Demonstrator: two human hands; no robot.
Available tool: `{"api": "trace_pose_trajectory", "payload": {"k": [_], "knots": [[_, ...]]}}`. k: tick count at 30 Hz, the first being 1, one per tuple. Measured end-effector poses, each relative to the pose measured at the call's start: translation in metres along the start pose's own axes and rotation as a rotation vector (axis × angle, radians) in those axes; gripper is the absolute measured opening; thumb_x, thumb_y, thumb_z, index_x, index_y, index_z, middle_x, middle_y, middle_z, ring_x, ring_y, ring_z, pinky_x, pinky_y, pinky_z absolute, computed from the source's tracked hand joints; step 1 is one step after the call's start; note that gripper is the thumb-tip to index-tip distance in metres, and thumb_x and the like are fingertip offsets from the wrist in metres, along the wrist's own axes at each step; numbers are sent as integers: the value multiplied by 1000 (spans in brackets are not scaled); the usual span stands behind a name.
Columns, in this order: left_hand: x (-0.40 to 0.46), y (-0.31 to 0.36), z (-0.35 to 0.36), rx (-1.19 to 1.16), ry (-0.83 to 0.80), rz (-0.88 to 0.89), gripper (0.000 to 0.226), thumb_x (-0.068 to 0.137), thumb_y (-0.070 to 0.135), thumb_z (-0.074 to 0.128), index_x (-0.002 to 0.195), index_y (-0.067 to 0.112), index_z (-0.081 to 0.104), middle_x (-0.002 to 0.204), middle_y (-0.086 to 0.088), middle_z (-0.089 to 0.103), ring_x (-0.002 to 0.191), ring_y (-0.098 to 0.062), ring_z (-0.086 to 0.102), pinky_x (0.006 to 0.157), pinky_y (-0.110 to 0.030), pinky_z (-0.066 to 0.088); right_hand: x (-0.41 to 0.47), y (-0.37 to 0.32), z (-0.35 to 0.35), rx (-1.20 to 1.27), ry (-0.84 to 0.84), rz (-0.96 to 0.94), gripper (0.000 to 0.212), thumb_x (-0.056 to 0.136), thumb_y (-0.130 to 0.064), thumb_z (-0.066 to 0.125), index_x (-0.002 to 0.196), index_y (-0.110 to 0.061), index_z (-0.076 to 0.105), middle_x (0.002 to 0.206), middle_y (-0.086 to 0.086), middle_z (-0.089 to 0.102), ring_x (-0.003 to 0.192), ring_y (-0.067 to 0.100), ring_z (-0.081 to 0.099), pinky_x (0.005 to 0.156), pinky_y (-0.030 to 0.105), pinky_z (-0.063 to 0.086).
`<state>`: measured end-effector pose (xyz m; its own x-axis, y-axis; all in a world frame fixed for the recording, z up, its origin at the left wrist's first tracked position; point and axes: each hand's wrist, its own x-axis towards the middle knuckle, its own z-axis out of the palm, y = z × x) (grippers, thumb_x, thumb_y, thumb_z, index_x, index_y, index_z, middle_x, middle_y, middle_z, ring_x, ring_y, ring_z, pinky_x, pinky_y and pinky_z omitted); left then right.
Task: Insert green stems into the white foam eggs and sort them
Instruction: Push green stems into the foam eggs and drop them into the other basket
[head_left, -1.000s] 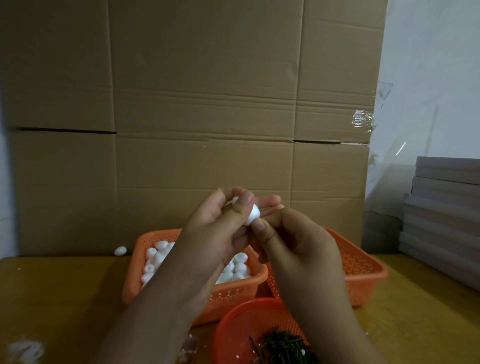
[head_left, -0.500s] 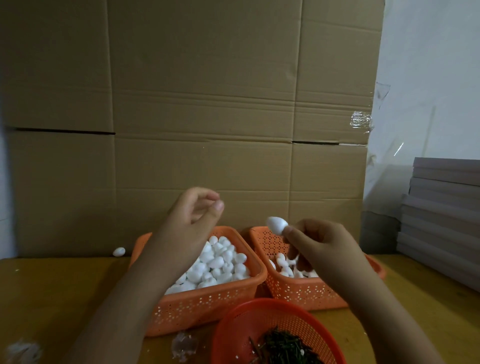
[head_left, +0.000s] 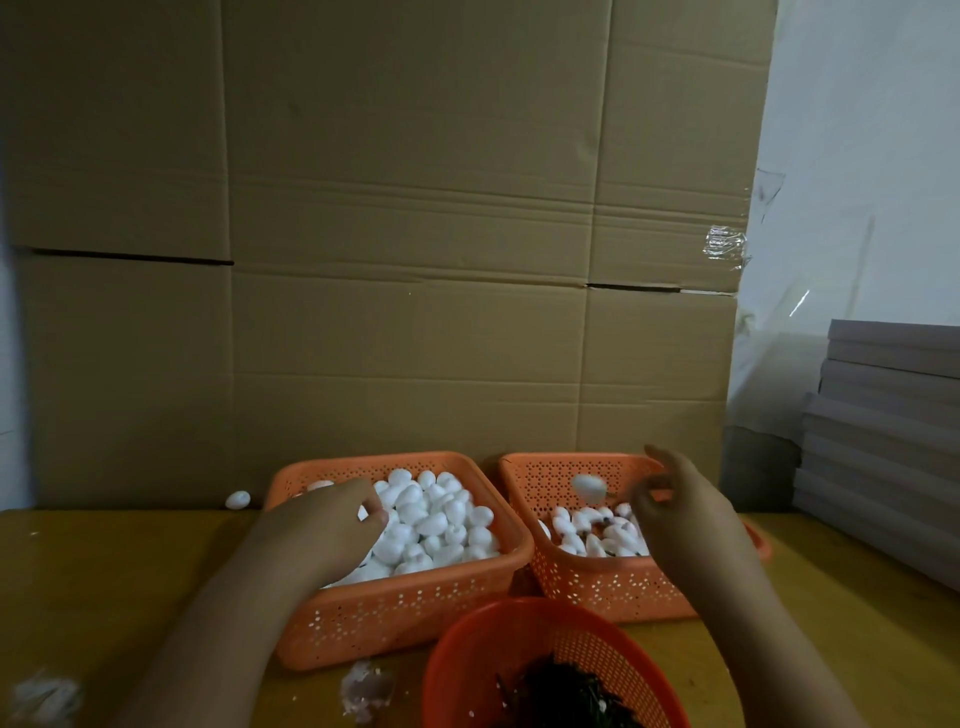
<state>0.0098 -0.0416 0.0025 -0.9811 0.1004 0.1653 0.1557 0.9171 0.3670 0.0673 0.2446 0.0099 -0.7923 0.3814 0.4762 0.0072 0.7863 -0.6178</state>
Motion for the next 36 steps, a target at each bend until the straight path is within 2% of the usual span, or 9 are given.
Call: {"api": "trace_pose_trajectory", "payload": {"k": [3,5,8,14,20,24,27,29,36], "knots": [[0,3,5,-2,-91,32,25,102,38,33,114,40,55,136,10,49,121,-12,46,102,-29,35,-3,-8,-1,-33,-60,-53,34,97,-21,52,130,-24,55,121,-1,65,75,8,61,66,29,57],[1,7,12,53,-130,89,34,103,41,31,128,36,53,150,7,37,136,-13,30,112,-32,22,-7,-15,0,-53,-155,-91,26,97,-23,51,120,-27,63,113,-8,67,83,11,66,75,33,58],[0,10,23,-44,-243,106,39,102,51,29,127,40,56,161,8,20,147,-18,13,118,-40,12,-14,-22,0,-40,-311,-130,19,96,-21,52,102,-31,67,89,-16,68,76,13,69,71,37,59],[2,14,35,-58,-324,65,54,99,61,19,140,39,46,149,4,42,135,-12,34,89,-28,16,-8,-19,-2,-37,-306,-93,34,96,-8,48,81,-35,61,79,-13,68,65,6,69,70,42,60],[5,14,39,-13,-326,75,57,98,64,15,143,42,41,146,1,47,135,-15,37,92,-29,19,-2,-19,-11,103,-179,-74,40,94,0,45,80,-33,62,75,-14,66,60,4,68,68,41,61],[6,12,40,-81,-251,80,50,98,62,24,126,40,59,131,11,56,119,-8,46,84,-23,22,-11,-27,-12,2,-349,-188,31,95,-11,50,82,-37,61,75,-11,68,65,2,67,66,35,60],[6,11,34,-233,-100,130,29,96,53,45,88,36,67,90,13,69,85,-2,59,69,-18,38,-23,-33,-8,-123,-638,-253,15,95,-25,53,95,-31,67,82,-11,68,71,4,66,68,25,58],[4,13,24,-385,-22,180,14,92,42,59,80,37,62,81,11,72,73,2,64,64,-16,43,-30,-37,-2,-155,-765,-257,16,95,-28,54,103,-25,68,86,-9,68,76,4,66,75,25,57],[-27,43,-26,-1262,-147,327,18,87,12,64,103,14,56,92,-5,76,81,-21,74,68,-23,57,-38,-46,6,-196,-757,-318,18,94,-30,53,107,-26,65,95,-12,62,91,8,61,86,31,53]]}}
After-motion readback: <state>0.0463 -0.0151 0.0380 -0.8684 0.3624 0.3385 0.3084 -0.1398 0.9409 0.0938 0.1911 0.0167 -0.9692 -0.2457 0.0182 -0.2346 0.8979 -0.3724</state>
